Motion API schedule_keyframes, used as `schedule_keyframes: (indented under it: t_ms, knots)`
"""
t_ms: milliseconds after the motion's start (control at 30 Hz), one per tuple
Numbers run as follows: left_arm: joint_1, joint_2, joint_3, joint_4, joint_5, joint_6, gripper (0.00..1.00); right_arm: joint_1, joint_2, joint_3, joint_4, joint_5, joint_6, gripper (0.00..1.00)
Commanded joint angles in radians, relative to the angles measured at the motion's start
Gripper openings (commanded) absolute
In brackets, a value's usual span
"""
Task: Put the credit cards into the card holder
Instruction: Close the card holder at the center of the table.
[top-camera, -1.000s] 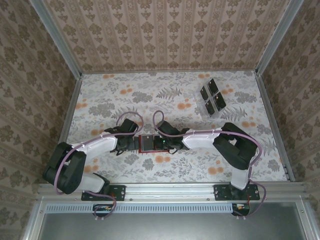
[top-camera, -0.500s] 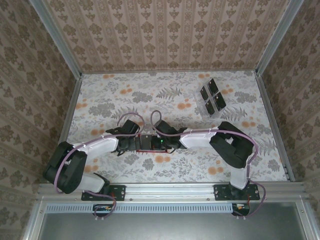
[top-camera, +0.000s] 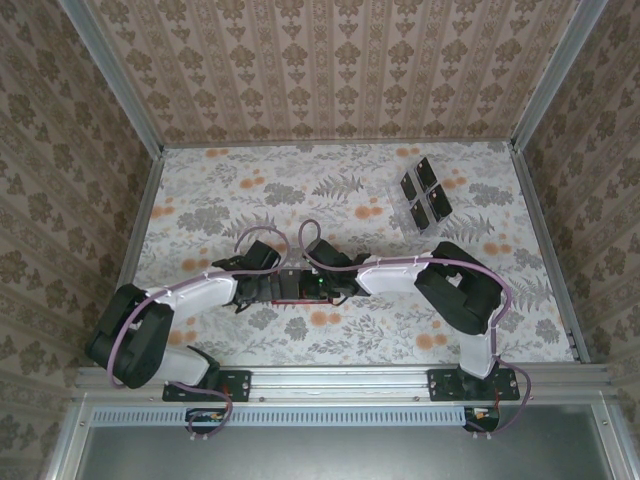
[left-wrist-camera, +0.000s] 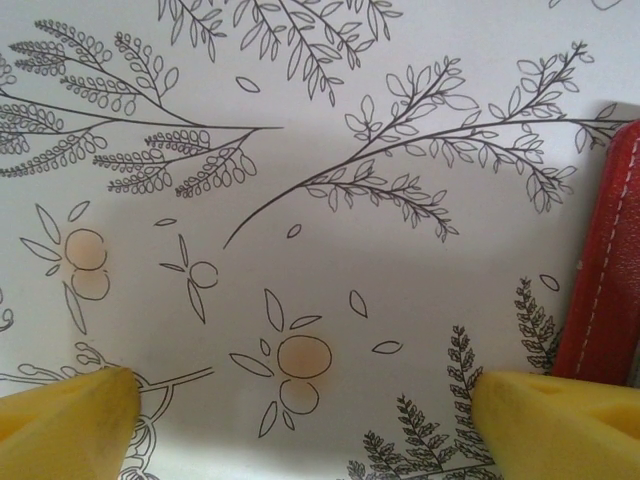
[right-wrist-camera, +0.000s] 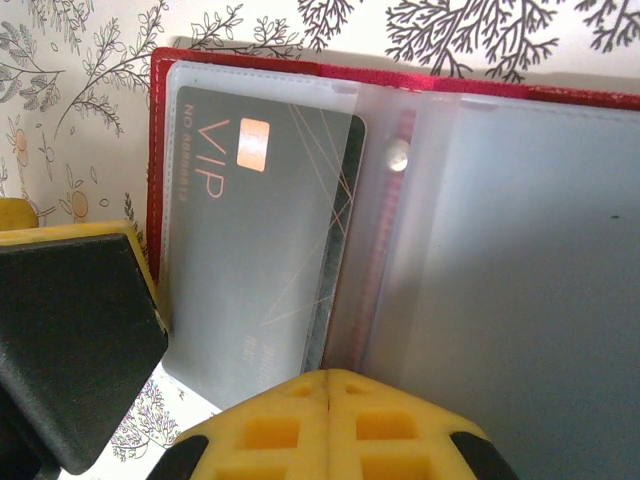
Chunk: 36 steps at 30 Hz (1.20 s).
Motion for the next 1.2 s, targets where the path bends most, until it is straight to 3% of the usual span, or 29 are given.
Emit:
schedule_keyframes:
  t_ms: [0,133,200,400,533,633,800,967,1167]
  knots:
    - [-0.004,-0.011,-0.012,-0.051,0.021,-0.020,1.00,-0.010,-0.053,-0.012,0.016,-0.026,-0.002,0.01]
    - [0.021,-0.056,0.017,-0.095,0.000,-0.019,1.00,-0.034,-0.164,-0.040,-0.016,-0.013,-0.036,0.26]
    - [0.031,-0.085,0.031,-0.112,-0.006,-0.015,1.00,-0.044,-0.221,-0.048,-0.054,0.002,-0.062,0.32]
    - [0.049,-0.164,0.052,-0.095,-0.003,0.009,1.00,-0.084,-0.343,-0.076,-0.204,0.118,-0.141,0.46]
    - [0.054,-0.217,0.033,-0.004,0.061,0.030,1.00,-0.110,-0.343,-0.084,-0.280,0.192,-0.179,0.55]
    - [0.060,-0.238,0.006,0.088,0.139,0.041,1.00,-0.115,-0.307,-0.068,-0.305,0.209,-0.204,0.57]
    - [0.068,-0.218,-0.027,0.199,0.239,0.026,1.00,-0.116,-0.235,-0.041,-0.315,0.215,-0.219,0.56]
    - [0.068,-0.178,-0.040,0.258,0.294,0.017,1.00,-0.116,-0.199,-0.042,-0.319,0.235,-0.220,0.47]
    - [0.063,-0.131,-0.053,0.319,0.343,0.011,1.00,-0.116,-0.191,-0.068,-0.306,0.243,-0.211,0.13]
